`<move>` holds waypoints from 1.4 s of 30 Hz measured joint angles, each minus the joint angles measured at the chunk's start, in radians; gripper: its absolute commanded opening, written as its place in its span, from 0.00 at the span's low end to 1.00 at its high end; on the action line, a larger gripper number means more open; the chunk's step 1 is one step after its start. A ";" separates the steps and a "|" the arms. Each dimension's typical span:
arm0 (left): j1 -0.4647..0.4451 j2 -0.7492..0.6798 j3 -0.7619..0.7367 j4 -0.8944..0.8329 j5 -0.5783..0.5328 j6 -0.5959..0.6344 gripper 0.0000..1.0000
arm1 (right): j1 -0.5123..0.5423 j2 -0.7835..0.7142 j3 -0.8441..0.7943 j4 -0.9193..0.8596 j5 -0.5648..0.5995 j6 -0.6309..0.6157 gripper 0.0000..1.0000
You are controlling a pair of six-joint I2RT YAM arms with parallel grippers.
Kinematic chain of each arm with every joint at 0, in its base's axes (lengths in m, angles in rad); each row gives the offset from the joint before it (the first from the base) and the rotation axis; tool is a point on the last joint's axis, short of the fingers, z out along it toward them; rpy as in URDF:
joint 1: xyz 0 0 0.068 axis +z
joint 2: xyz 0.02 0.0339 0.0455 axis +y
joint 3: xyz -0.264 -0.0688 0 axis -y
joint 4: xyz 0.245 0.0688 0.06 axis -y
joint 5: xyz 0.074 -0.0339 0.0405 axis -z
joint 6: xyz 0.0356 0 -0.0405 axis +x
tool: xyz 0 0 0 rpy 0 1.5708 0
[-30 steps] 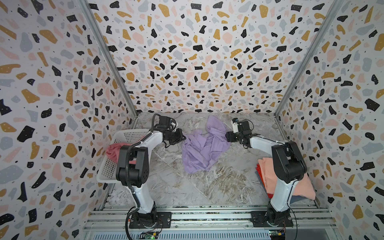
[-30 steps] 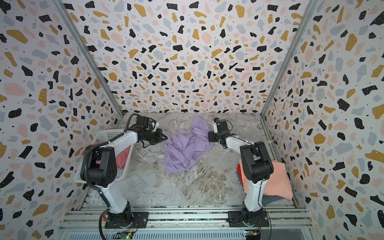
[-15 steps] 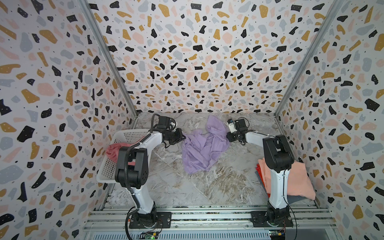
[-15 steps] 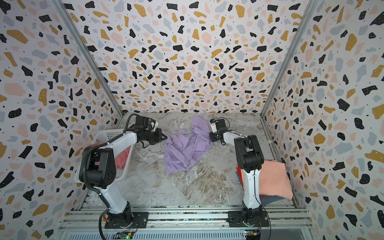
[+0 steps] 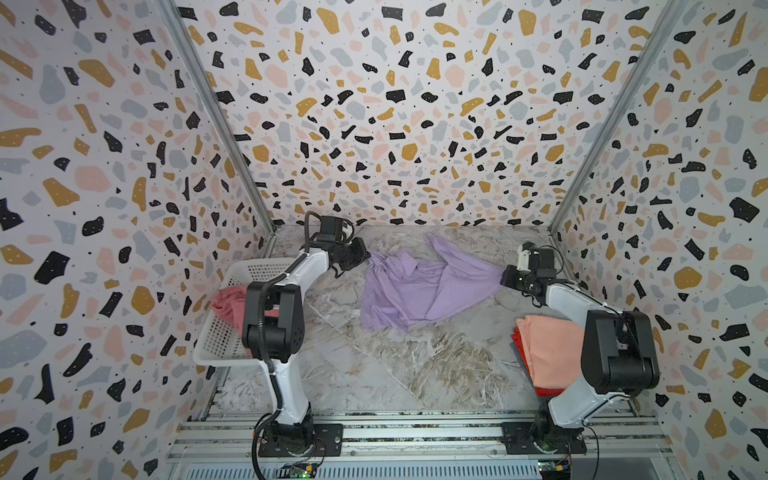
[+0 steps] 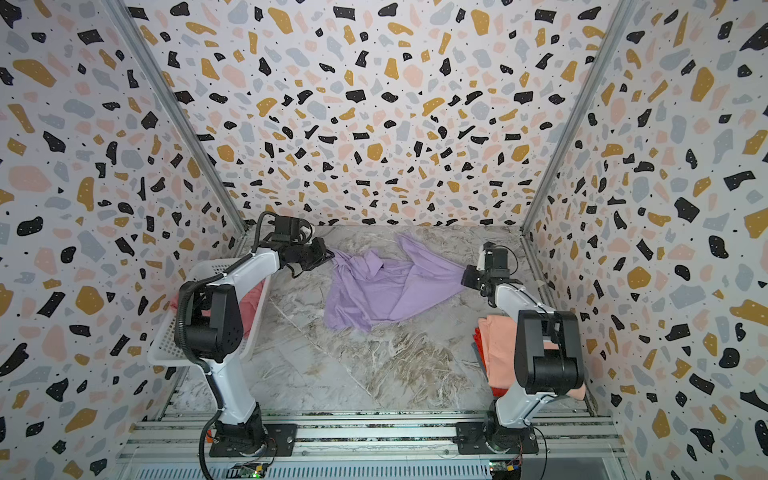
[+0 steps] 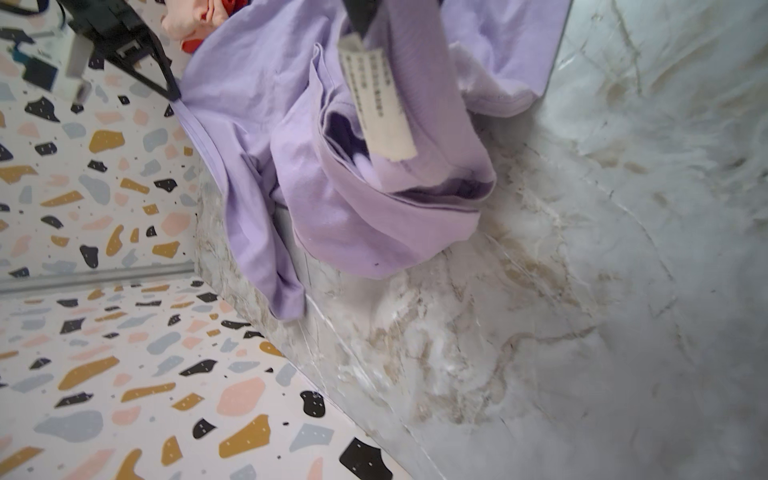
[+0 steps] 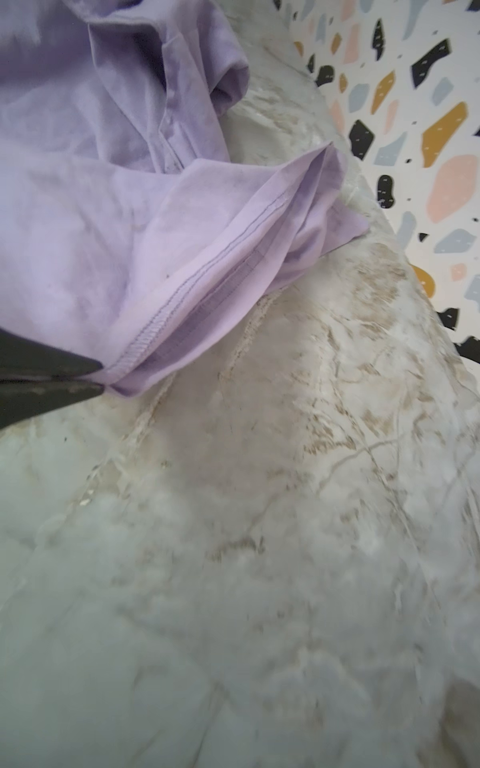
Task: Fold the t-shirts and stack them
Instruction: 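Grasp the shirt edges nearest each gripper and spread them apart, then lift the lavender t-shirt high by two corners with both grippers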
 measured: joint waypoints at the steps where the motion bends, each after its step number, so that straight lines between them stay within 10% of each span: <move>1: 0.000 0.021 0.016 0.005 -0.007 -0.007 0.22 | 0.002 0.001 -0.003 0.000 -0.002 0.011 0.00; 4: 0.000 0.042 0.034 0.002 -0.028 -0.003 0.62 | 0.014 0.021 -0.014 -0.005 -0.014 0.042 0.00; 8: 0.000 -0.013 0.008 -0.050 -0.084 0.075 0.76 | 0.021 0.042 -0.020 -0.007 -0.034 0.064 0.00; 28: -0.240 -0.349 -0.557 -0.269 -0.375 0.099 0.77 | 0.020 0.101 0.055 -0.051 -0.110 0.012 0.01; 34: -0.266 -0.291 -0.563 -0.222 -0.377 0.061 0.60 | 0.013 0.085 0.054 -0.047 -0.118 0.007 0.01; 42: -0.288 -0.207 -0.486 -0.169 -0.363 0.062 0.00 | -0.006 0.042 0.043 -0.026 -0.124 0.028 0.01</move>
